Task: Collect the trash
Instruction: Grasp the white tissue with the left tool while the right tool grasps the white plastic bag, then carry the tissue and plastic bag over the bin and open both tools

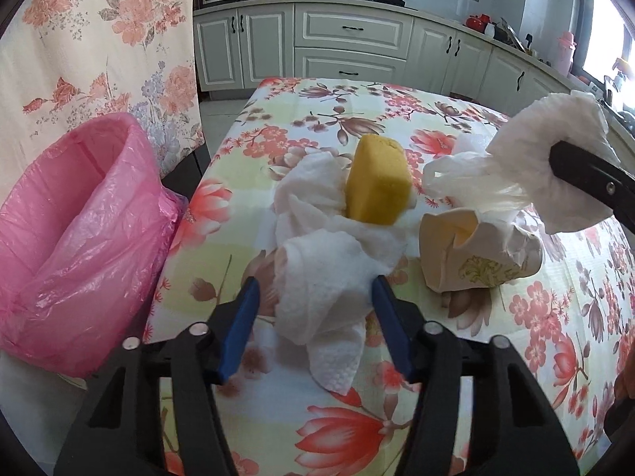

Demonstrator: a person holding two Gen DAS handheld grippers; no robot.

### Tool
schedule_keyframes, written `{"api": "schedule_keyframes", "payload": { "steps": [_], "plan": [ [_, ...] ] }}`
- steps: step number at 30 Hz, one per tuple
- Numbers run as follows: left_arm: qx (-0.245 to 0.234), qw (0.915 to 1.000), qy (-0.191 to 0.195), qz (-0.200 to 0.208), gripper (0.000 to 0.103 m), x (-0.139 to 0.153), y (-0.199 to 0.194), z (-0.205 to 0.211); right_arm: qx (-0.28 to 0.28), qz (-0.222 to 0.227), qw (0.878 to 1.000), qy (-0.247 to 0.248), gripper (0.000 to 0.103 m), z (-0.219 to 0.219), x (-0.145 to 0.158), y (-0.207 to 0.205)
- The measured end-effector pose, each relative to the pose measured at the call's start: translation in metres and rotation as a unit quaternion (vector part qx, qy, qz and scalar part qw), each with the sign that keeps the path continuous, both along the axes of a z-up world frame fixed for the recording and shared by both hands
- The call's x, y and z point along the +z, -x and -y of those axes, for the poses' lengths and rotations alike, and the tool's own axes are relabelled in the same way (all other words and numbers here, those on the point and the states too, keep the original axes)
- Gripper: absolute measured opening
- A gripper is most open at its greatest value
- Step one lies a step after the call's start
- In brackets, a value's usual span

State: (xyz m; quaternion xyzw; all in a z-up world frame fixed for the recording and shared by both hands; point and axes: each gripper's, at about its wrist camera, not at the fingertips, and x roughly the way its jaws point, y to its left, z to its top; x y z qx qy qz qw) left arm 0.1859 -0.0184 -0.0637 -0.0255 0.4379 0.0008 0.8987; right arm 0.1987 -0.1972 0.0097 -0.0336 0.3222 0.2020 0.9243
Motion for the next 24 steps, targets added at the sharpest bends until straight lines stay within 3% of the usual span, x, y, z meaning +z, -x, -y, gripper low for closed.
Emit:
{"api": "schedule_keyframes", "payload": {
  "steps": [3,7,24],
  "plan": [
    [-0.003,1.0000,0.003,0.002,0.034,0.002,0.003,0.000,-0.005,-0.003,1.000,-0.009,0.047,0.007,-0.001,0.004],
    [-0.006,0.9999,-0.004,0.011,0.031,0.008,0.011,0.001,-0.009,-0.005,1.000,-0.017,0.047,0.015,-0.002,0.007],
    [-0.004,0.9978,-0.007,0.066,0.031,0.055,0.040,0.000,-0.027,0.010,0.998,-0.047,0.047,0.048,0.022,0.016]
  ]
}}
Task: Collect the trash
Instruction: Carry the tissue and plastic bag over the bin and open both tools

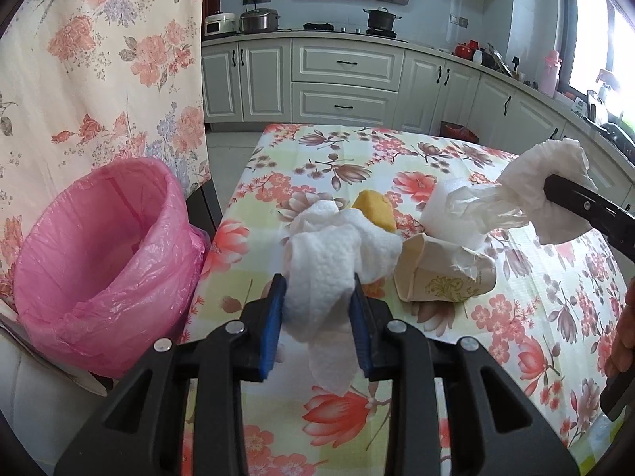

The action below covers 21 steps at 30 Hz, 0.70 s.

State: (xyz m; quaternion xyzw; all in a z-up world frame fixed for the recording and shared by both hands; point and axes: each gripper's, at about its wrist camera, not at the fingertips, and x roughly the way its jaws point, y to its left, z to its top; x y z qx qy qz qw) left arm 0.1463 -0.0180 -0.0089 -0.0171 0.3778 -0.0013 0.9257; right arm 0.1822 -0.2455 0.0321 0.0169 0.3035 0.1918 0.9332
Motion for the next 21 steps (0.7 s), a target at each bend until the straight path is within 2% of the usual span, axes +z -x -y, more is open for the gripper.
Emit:
{"api": "schedule_keyframes", "payload": {
  "steps": [7,21],
  "plan": [
    [0.005,0.9998,-0.007,0.018,0.031,0.014,0.007,-0.004,-0.016,0.012,1.000,0.010,0.047,0.007,0.008,0.002],
    [0.034,0.9981,-0.026,0.044,0.031,0.033,0.017,-0.021,-0.004,0.032,0.999,0.035,0.047,-0.011,0.021,0.013]
  ]
}}
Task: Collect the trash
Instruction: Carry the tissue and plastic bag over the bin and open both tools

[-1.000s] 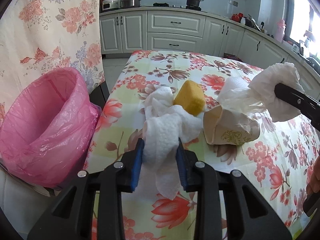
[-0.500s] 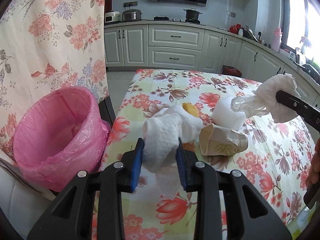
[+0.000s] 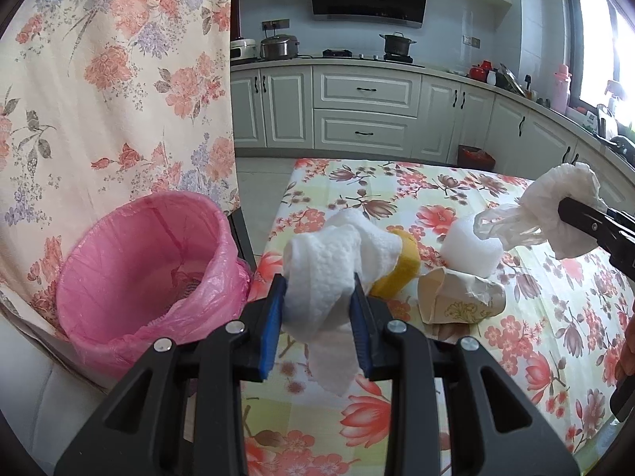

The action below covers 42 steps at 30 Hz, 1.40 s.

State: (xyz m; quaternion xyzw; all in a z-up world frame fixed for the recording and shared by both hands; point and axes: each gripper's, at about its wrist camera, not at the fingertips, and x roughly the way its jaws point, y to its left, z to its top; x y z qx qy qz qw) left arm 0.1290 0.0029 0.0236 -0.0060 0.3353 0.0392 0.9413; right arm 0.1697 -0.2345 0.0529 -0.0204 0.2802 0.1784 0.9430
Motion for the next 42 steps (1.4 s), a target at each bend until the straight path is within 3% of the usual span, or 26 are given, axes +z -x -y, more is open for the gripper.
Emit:
{"api": "schedule_keyframes", "payload": {
  "steps": [11,26,42],
  "plan": [
    [0.046,0.9987,-0.004,0.022,0.031,0.020,0.016,-0.046,0.019,0.006,1.000,0.007,0.047,-0.027,0.007,0.002],
    [0.121,0.9922,-0.012,0.026,0.031,0.036,0.033,-0.122,0.095,0.012,0.995,0.009,0.047,-0.101,0.029,-0.010],
    [0.173,0.9843,-0.028,0.021,0.031,0.036,0.025,-0.174,0.223,0.007,0.975,0.010,0.047,-0.220,0.043,-0.039]
  ]
}}
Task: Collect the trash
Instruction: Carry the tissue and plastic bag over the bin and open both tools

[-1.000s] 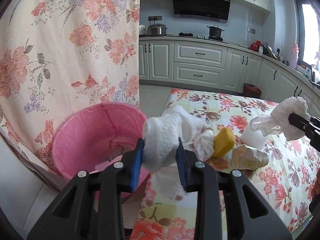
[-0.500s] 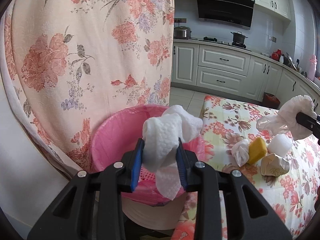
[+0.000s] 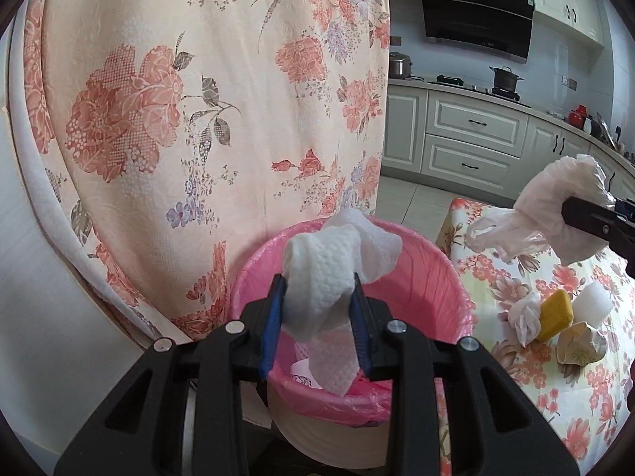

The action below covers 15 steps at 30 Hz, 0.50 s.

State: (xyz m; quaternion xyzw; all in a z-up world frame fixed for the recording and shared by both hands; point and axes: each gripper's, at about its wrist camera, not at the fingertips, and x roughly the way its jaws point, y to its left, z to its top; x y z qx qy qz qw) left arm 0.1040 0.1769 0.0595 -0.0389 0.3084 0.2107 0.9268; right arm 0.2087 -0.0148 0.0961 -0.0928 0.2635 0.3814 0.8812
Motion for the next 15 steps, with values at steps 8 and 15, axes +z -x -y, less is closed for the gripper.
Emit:
{"api": "schedule_keyframes", "payload": {
  "steps": [8,15],
  "plan": [
    [0.012,0.9999,0.002,-0.005,0.031,-0.008,-0.011,-0.017,0.046,-0.020,0.999,0.017,0.048,-0.056,-0.013,-0.023],
    [0.019,0.9998,0.003,-0.005,0.031,-0.008,-0.016,-0.027,0.067,-0.025,0.997,0.035,0.053,-0.095,-0.023,-0.038]
  ]
}}
